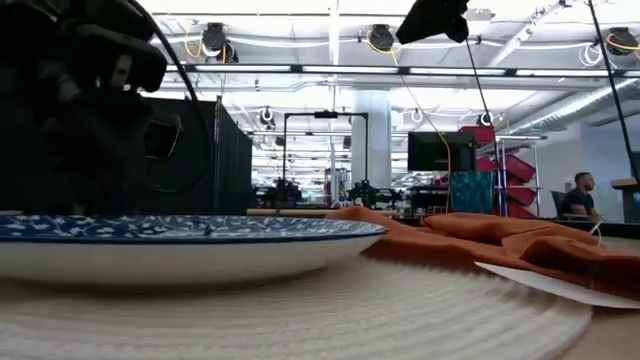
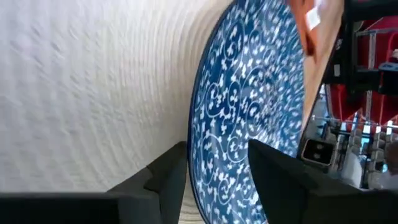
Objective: Set table place
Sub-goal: Put the blue plate on the white table mat, then fold the orange table napkin
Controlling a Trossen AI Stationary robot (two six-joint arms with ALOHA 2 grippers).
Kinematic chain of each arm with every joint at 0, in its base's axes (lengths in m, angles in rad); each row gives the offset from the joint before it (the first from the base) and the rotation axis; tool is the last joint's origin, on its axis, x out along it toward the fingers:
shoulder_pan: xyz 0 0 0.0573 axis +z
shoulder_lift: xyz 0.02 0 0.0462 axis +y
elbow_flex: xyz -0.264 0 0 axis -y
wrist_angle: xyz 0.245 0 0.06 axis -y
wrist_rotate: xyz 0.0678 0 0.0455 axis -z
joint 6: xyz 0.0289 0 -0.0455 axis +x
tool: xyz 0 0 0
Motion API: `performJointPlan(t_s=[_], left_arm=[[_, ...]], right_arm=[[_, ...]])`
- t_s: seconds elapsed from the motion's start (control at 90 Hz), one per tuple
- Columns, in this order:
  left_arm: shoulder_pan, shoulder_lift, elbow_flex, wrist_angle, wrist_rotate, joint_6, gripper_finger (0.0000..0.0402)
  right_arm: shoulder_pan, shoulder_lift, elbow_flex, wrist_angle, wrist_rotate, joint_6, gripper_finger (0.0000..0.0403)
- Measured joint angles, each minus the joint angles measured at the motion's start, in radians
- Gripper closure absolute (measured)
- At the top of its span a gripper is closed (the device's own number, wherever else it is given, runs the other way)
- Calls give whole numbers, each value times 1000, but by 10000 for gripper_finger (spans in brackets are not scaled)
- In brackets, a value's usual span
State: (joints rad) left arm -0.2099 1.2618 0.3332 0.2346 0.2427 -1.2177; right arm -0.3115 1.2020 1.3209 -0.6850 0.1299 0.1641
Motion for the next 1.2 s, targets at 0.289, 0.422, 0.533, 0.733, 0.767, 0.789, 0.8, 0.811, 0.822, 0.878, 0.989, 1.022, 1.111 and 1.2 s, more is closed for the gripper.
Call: performJointPlan(t_s=[0.289, 0.422, 0.533, 0.733, 0.767, 0.789, 0.8, 0.811, 0.822, 0.878, 0.989, 1.022, 1.111, 1.2], left_arm=[[140, -263, 0, -310, -1, 113, 246], [216, -334, 5, -328, -42, 189, 246], [283, -366, 52, -325, -72, 361, 246], [366, -383, 183, -234, -89, 840, 249], [380, -383, 202, -219, -114, 885, 249], [388, -383, 213, -212, -138, 907, 249], [393, -383, 219, -212, -155, 918, 249], [398, -383, 224, -212, -171, 928, 249], [403, -383, 230, -214, -188, 938, 249], [430, -383, 254, -232, -255, 985, 249], [501, -382, 264, -285, -342, 1039, 249], [522, -381, 264, -308, -354, 1041, 249], [577, -365, 264, -368, -357, 1041, 249], [618, -342, 262, -447, -357, 1021, 249]], right_arm=[[0, 12, 0, -14, 0, 20, 332], [0, 83, -2, -50, 0, 34, 332], [0, 169, -22, -34, -8, 34, 332], [0, 319, -94, 148, -141, 46, 332], [-2, 340, -103, 180, -166, 55, 332], [-3, 353, -108, 197, -179, 60, 332], [-3, 359, -110, 205, -183, 61, 332], [-3, 364, -113, 213, -186, 62, 332], [-3, 370, -114, 219, -188, 64, 332], [-3, 396, -122, 247, -189, 76, 332], [-3, 435, -144, 315, -189, 99, 332], [-3, 445, -151, 339, -190, 110, 332], [-6, 481, -156, 394, -224, 135, 332], [-9, 520, -156, 479, -304, 171, 332]])
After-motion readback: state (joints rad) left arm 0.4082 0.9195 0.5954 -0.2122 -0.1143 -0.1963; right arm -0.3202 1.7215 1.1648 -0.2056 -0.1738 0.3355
